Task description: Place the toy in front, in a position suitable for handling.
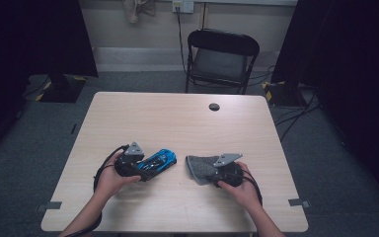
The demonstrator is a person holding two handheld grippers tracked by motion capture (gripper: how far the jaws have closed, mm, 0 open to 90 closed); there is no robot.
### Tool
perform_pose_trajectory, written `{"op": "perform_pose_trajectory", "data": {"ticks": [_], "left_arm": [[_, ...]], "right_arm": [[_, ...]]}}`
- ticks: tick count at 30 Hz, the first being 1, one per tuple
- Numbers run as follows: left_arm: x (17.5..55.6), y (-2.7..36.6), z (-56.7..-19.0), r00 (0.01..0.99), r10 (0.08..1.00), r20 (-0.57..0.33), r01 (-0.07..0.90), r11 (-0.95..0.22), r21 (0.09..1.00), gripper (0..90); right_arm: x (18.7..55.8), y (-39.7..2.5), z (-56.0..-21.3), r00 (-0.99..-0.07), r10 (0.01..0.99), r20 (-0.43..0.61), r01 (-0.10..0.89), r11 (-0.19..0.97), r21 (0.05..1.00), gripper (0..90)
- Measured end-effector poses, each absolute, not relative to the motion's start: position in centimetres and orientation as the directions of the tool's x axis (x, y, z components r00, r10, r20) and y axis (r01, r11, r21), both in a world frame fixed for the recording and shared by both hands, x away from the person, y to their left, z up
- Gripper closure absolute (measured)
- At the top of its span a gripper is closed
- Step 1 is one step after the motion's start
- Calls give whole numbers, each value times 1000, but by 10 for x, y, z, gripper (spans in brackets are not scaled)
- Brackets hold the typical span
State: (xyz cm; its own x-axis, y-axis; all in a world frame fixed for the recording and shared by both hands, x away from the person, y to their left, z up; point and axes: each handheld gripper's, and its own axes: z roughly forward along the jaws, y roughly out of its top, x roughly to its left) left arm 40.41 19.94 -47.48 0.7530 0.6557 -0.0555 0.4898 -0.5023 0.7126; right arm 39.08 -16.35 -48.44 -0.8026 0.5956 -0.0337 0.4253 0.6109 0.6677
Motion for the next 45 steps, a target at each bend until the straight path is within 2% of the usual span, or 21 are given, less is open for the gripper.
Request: {"op": "perform_pose_trajectory", "data": {"ticks": [3, 7, 13, 14, 20, 23, 28, 34, 45], "left_arm": [[395, 210, -466, 746, 662, -72, 494, -476, 728, 171], [390, 213, -469, 737, 672, -73, 497, -467, 731, 159], [389, 208, -484, 720, 689, -78, 516, -458, 724, 165], [390, 206, -487, 715, 693, -91, 523, -444, 727, 166], [392, 205, -495, 703, 703, -110, 540, -427, 725, 224], [391, 207, -496, 713, 693, -107, 531, -433, 728, 227], [391, 207, -496, 729, 679, -85, 508, -453, 732, 233], [391, 208, -497, 739, 670, -74, 495, -465, 734, 237], [391, 208, -496, 742, 667, -70, 494, -472, 731, 239]], "right_arm": [[390, -161, -476, -800, 599, -27, 428, 603, 673, 683], [391, -149, -461, -813, 583, -13, 407, 584, 702, 683], [401, -108, -440, -846, 532, 21, 365, 551, 751, 683], [403, -89, -436, -859, 511, 35, 355, 545, 760, 683], [408, -42, -437, -901, 434, -8, 294, 624, 724, 682], [405, -16, -446, -933, 356, -56, 226, 699, 679, 678], [408, -9, -454, -932, 358, -50, 245, 726, 643, 678], [420, -25, -457, -911, 413, -26, 308, 719, 624, 678], [433, -42, -457, -884, 467, -22, 360, 710, 604, 680]]}}
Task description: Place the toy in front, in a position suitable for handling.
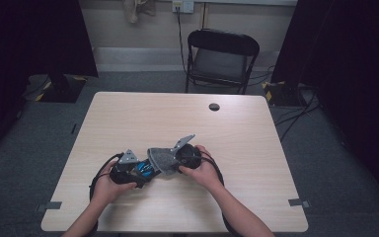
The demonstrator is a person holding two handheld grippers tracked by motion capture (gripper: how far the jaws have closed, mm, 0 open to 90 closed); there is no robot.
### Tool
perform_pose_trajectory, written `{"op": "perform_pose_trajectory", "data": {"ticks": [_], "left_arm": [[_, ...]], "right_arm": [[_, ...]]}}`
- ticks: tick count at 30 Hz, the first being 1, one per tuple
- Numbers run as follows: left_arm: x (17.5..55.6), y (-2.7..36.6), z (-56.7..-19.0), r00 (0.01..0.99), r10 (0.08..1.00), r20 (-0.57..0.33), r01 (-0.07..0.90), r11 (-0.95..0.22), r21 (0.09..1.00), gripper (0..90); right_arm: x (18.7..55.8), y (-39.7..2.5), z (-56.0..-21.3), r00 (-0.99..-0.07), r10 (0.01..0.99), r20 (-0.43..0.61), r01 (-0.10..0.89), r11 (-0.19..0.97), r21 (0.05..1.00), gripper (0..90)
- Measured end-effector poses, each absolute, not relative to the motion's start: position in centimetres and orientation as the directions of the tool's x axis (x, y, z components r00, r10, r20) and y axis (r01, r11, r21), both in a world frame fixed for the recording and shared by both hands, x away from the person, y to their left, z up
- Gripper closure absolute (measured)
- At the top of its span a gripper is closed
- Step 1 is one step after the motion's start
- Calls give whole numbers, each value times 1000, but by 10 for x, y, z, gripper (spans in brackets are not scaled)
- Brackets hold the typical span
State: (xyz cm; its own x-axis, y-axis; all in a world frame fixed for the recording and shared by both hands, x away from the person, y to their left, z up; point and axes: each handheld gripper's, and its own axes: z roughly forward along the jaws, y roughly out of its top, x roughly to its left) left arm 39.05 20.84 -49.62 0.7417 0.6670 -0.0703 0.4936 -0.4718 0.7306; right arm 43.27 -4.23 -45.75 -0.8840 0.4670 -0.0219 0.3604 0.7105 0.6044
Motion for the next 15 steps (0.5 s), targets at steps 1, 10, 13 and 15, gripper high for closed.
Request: {"op": "perform_pose_trajectory", "data": {"ticks": [1, 10, 13, 15], "left_arm": [[390, 208, -496, 742, 667, -71, 493, -472, 731, 239], [390, 209, -497, 742, 666, -74, 492, -467, 735, 238], [390, 209, -497, 741, 667, -75, 493, -465, 735, 239], [390, 209, -497, 741, 667, -74, 492, -465, 736, 238]], "right_arm": [[434, -44, -458, -880, 474, -18, 368, 706, 605, 680], [431, -44, -448, -883, 469, -10, 358, 689, 631, 680], [426, -35, -441, -897, 442, -15, 328, 688, 648, 680], [418, -17, -433, -917, 400, -13, 293, 693, 659, 675]]}}
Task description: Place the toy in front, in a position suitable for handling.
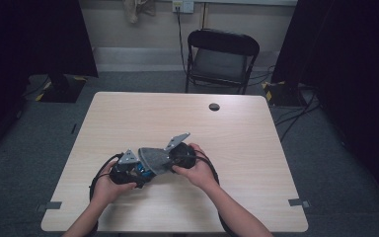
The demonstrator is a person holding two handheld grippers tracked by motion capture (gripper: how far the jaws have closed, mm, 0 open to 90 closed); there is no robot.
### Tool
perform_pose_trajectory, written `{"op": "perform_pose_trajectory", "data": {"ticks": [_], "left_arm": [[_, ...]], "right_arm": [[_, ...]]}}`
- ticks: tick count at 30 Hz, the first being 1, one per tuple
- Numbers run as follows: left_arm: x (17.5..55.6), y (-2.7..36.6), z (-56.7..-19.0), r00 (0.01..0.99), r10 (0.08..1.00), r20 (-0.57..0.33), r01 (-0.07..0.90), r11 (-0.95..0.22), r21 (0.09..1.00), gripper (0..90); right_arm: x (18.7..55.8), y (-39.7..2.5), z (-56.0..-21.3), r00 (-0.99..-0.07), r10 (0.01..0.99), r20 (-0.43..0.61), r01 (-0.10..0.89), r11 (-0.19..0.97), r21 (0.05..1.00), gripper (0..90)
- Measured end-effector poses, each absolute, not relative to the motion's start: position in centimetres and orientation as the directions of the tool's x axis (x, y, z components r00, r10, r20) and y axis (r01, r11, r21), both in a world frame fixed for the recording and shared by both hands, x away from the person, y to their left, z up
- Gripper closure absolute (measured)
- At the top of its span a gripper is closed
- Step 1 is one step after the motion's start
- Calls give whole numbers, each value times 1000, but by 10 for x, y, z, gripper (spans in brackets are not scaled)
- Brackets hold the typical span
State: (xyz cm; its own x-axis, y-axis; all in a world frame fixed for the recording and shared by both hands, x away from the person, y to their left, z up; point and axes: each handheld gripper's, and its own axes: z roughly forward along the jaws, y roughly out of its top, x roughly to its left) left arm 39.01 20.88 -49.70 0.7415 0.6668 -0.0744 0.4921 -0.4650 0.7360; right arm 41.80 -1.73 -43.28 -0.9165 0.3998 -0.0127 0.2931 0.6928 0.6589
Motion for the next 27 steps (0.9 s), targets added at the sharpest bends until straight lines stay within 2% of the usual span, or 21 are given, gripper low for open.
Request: {"op": "perform_pose_trajectory", "data": {"ticks": [4, 6, 7, 10, 13, 14, 16, 20, 27], "left_arm": [[390, 210, -497, 743, 665, -75, 490, -464, 738, 238], [389, 210, -497, 741, 666, -77, 491, -460, 740, 238], [389, 210, -498, 741, 667, -76, 489, -459, 742, 238], [389, 211, -498, 741, 667, -81, 489, -453, 745, 238], [389, 211, -498, 742, 666, -78, 487, -455, 746, 238], [389, 211, -498, 743, 665, -78, 486, -456, 745, 238], [389, 211, -498, 743, 665, -79, 487, -456, 745, 238], [388, 210, -498, 739, 669, -80, 493, -456, 741, 238], [388, 210, -498, 737, 671, -78, 492, -453, 744, 238]], "right_arm": [[413, 1, -435, -932, 361, -42, 255, 732, 632, 647], [411, 8, -440, -927, 371, -46, 265, 739, 619, 573], [413, 9, -443, -927, 373, -19, 280, 728, 626, 496], [414, 6, -443, -923, 384, -5, 292, 711, 639, 449], [415, 1, -442, -922, 386, 8, 296, 693, 657, 495], [415, 0, -440, -925, 379, 16, 295, 693, 658, 615], [415, 0, -438, -925, 379, -4, 282, 694, 662, 673], [412, 9, -443, -939, 343, -17, 256, 732, 631, 711], [415, 7, -447, -930, 366, -26, 279, 752, 597, 730]]}}
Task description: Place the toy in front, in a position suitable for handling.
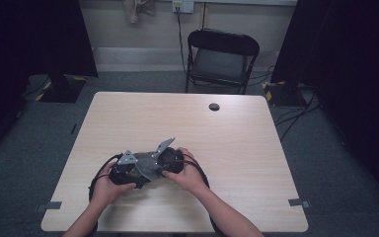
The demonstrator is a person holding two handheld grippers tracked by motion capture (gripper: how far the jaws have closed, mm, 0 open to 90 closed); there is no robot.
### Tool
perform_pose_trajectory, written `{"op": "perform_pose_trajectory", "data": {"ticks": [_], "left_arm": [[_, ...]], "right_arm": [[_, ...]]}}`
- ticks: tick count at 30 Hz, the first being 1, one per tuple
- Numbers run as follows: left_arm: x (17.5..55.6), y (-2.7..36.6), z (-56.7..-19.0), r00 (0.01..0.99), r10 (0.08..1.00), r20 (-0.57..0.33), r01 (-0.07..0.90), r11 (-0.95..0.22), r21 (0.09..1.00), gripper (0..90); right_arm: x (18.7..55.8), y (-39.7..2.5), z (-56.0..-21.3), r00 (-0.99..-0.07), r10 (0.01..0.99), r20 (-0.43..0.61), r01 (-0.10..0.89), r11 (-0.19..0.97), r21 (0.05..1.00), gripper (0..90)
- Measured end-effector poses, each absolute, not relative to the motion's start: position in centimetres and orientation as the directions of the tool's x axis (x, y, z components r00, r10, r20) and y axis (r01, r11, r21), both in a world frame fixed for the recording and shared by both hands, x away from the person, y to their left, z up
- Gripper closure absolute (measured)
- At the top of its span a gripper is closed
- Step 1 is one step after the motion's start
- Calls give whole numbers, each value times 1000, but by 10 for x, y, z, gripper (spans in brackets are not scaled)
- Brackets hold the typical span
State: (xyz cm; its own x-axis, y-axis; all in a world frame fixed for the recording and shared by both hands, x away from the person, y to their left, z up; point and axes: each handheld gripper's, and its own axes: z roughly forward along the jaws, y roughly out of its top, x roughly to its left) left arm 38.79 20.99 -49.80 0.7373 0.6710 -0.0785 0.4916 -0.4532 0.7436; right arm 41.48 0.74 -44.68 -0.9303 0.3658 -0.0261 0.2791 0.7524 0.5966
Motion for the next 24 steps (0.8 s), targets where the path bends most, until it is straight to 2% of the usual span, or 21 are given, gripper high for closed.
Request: {"op": "perform_pose_trajectory", "data": {"ticks": [12, 24], "left_arm": [[388, 210, -498, 739, 669, -76, 487, -454, 746, 238], [388, 210, -498, 737, 671, -78, 492, -455, 742, 238]], "right_arm": [[431, -15, -447, -901, 432, -37, 336, 749, 570, 730], [446, -39, -452, -860, 510, -2, 420, 711, 565, 722]]}}
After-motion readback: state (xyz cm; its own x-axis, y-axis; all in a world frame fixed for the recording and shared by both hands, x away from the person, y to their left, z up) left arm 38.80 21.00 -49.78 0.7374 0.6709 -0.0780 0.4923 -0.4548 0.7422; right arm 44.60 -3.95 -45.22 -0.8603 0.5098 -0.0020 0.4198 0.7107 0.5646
